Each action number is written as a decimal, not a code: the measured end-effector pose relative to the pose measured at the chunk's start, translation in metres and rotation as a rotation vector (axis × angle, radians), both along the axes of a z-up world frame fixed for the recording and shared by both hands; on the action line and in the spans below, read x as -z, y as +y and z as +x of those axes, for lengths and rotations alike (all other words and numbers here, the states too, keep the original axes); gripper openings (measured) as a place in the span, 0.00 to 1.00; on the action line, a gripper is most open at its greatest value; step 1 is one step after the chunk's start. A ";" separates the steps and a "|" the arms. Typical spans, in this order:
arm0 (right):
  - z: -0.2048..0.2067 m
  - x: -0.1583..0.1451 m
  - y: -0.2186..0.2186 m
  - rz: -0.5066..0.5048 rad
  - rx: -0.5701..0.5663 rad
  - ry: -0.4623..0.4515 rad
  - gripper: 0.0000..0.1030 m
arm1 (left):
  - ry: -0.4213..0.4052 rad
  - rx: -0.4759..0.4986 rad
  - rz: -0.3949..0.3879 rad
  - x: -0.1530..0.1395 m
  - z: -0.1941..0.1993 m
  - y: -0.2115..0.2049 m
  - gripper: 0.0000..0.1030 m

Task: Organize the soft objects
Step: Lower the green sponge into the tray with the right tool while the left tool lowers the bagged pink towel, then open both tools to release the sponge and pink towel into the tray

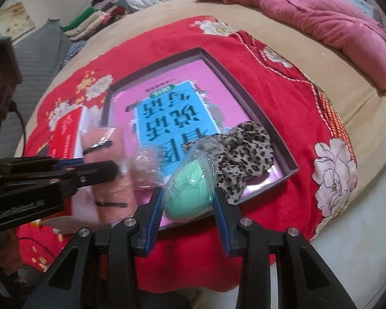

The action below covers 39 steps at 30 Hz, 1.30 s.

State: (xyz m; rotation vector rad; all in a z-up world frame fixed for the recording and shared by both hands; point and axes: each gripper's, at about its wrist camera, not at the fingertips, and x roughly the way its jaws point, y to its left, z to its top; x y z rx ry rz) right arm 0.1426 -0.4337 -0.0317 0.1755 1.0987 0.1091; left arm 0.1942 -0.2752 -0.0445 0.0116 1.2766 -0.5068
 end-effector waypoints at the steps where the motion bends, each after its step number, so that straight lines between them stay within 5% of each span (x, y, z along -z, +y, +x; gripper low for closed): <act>1: 0.001 0.002 -0.003 0.002 0.010 0.001 0.38 | 0.001 -0.001 0.001 0.001 0.001 0.000 0.17; 39: 0.004 -0.006 0.007 -0.010 -0.033 -0.012 0.52 | 0.044 -0.037 0.024 0.014 0.003 0.007 0.19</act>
